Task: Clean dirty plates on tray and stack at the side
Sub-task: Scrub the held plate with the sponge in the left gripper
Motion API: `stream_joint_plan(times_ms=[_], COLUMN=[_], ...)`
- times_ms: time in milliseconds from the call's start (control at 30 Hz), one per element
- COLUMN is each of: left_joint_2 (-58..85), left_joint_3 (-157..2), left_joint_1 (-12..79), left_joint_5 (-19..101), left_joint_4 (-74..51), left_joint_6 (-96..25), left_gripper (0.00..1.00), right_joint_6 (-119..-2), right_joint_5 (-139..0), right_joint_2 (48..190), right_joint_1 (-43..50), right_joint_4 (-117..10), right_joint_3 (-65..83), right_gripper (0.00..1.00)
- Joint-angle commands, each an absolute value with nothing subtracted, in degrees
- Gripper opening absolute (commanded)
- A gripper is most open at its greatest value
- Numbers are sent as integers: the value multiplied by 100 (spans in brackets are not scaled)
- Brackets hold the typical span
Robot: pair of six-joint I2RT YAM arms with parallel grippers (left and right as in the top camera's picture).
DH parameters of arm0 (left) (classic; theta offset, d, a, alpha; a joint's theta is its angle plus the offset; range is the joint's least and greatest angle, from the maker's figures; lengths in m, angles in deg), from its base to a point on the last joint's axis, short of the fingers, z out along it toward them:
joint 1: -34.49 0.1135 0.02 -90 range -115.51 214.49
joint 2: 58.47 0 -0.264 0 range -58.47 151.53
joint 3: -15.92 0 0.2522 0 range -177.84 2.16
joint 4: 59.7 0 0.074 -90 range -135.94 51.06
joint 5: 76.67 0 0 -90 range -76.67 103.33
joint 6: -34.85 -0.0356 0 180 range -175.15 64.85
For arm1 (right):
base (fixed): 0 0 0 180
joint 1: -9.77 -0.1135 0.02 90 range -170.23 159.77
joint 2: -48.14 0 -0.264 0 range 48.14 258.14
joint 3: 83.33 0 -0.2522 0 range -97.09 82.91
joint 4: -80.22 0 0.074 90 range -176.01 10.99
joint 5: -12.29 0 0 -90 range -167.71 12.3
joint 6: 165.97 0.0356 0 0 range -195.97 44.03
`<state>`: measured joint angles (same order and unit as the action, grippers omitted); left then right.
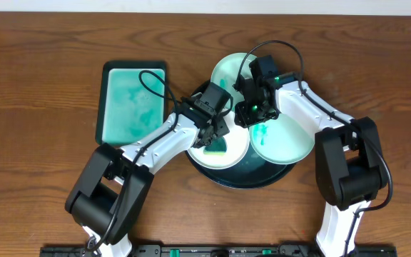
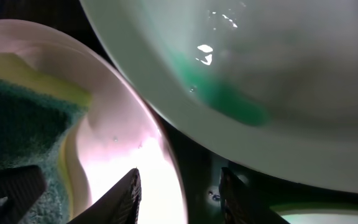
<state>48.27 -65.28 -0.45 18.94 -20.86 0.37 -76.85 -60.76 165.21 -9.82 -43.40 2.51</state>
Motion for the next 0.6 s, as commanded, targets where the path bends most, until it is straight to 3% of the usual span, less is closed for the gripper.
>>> stream_joint_plan(times_ms=[0, 233, 367, 567], left_joint_2=[4901, 4901, 4857, 4866], left_joint_3=[-6633, -6633, -6639, -6631], left_joint_1=[-23, -19, -21, -32], left_joint_5=[1771, 1173, 1157, 1304], left_joint_4=[-2032, -1844, -1876, -1787], left_joint_6=[-328, -704, -1477, -1506], left_gripper=[54, 52, 49, 49], right_joint_6=[-7731, -7729, -7729, -7729], right_joint_5=[-6224, -6224, -6222, -6220], right_joint_2=[16607, 16618, 16618, 16618], right_joint_1=[-1052, -1055, -1059, -1059], right_joint_4=[-4297, -4288, -4288, -4211], right_joint_3=[291, 291, 291, 291], right_gripper=[37, 37, 38, 40])
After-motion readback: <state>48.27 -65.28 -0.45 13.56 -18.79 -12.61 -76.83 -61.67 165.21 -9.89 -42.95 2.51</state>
